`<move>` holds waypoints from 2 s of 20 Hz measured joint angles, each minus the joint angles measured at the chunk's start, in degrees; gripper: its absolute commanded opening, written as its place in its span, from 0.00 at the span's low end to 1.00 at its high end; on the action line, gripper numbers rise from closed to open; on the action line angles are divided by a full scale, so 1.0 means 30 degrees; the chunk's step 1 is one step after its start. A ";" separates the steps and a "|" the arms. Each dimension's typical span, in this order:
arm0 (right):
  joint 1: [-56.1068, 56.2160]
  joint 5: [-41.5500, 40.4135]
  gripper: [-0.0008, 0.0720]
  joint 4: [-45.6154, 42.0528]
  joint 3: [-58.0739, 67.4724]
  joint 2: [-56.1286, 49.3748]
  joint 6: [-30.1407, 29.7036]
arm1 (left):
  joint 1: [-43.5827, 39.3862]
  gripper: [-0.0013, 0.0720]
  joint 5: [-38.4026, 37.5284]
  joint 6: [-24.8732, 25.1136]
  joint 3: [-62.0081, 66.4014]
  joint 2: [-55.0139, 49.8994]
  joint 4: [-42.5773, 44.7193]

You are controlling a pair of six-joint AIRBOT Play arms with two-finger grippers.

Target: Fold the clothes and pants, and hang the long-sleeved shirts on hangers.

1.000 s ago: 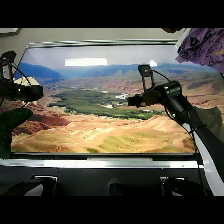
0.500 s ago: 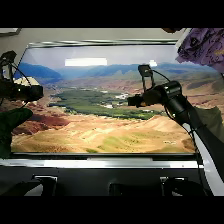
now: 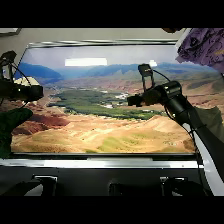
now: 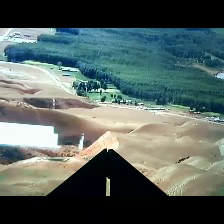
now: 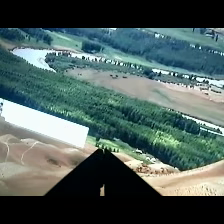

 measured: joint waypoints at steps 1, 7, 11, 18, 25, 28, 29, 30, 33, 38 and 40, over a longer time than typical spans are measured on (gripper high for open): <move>0.0000 0.0175 0.05 -0.0007 0.0000 0.0000 0.0000 | 0.0000 0.95 -0.0044 -0.0051 0.0000 0.0000 0.0007; 0.0000 0.1202 0.05 -0.0044 0.0000 -0.0007 0.0007 | 0.2426 1.00 -0.1428 -0.2055 -0.0204 0.0044 0.2667; 0.0000 0.1494 0.05 -0.0044 0.0000 0.0000 0.0007 | 0.7584 1.00 -0.0444 -0.2084 -0.0430 -0.0226 0.3570; 0.0000 0.1851 0.05 0.0007 0.0000 -0.0007 0.0007 | 1.3974 1.00 0.4080 -0.1851 -0.2171 -0.3483 0.2725; 0.0000 0.1887 0.05 0.0000 0.0000 -0.0007 0.0007 | 1.4994 0.38 0.7257 -0.1800 -0.2718 -0.8007 0.2368; 0.0000 0.1807 0.05 -0.0007 0.0000 0.0015 0.0007 | 1.4994 0.04 0.7322 -0.1668 -0.2645 -0.8531 0.2055; 0.0000 0.1756 0.05 -0.0022 0.0000 0.0066 0.0007 | 1.4870 0.04 0.7147 -0.1654 -0.2579 -0.8415 0.1902; 0.0000 0.1734 0.05 -0.0058 0.0000 0.0146 0.0007 | 1.4622 0.04 0.6878 -0.1647 -0.2543 -0.8145 0.1872; 0.0007 0.1217 0.05 -0.0517 0.0000 0.0627 0.0007 | 1.2757 0.04 0.6273 -0.1552 -0.2455 -0.6266 0.1610; 0.0007 -0.0648 0.05 -0.2812 0.0000 0.2419 -0.0663 | 0.6725 0.04 0.5238 -0.2237 -0.2419 -0.1916 0.0015; 0.0000 -0.1435 0.06 -0.3665 0.0000 0.3279 -0.1515 | 0.3716 0.04 0.4998 -0.3322 -0.2419 -0.0794 -0.0838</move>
